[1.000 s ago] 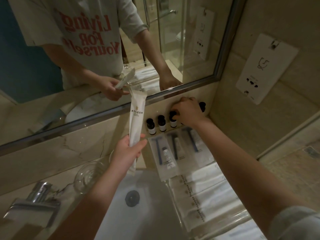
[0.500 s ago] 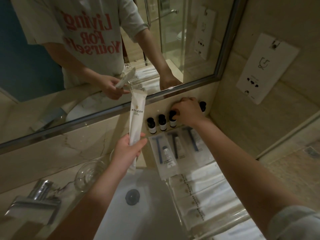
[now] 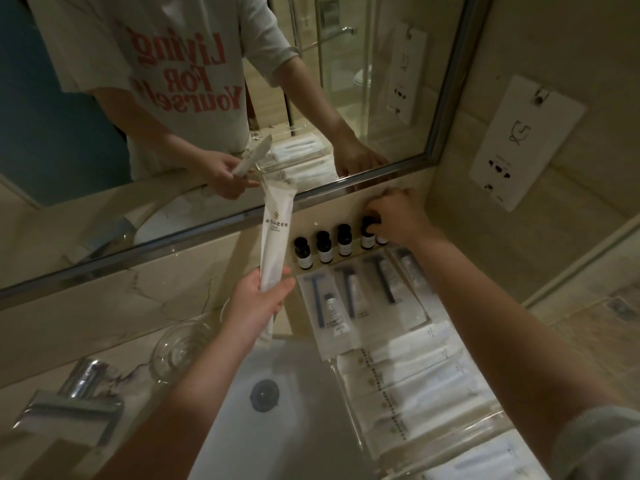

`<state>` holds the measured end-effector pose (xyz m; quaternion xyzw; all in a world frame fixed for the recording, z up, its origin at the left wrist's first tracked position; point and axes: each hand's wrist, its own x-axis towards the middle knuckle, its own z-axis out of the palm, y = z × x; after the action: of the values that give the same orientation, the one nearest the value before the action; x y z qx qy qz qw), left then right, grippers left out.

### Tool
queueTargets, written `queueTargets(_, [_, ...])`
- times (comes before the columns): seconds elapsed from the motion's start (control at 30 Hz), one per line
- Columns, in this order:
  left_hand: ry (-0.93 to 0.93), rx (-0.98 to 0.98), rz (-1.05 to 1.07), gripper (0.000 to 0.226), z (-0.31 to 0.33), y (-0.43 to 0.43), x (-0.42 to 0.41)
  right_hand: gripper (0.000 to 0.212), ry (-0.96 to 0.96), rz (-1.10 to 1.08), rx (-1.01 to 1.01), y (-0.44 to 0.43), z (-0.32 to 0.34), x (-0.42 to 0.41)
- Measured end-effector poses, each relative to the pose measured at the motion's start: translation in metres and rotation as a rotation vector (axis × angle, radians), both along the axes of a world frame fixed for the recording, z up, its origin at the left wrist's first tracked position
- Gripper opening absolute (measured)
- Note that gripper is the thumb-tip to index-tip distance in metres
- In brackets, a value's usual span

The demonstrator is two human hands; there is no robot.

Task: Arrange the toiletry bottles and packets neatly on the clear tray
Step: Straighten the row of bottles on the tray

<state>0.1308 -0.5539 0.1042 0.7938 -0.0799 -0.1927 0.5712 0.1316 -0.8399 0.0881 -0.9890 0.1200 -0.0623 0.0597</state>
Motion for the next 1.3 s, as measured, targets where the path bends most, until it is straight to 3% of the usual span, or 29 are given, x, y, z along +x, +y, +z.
queueTargets(0.93, [-0.005, 0.017, -0.01, 0.014, 0.004, 0.004, -0.005, 0.02, -0.095, 0.002, 0.074, 0.011, 0.012, -0.013])
queueTargets(1.1, [0.027, 0.045, -0.088, 0.017, 0.01, 0.007, -0.022, 0.022, -0.189, -0.083, 0.271, 0.033, 0.036, -0.053])
queueTargets(1.3, [0.097, 0.103, -0.239, 0.014, 0.017, 0.007, -0.063, 0.028, -0.328, -0.119, 0.693, 0.082, 0.044, -0.129])
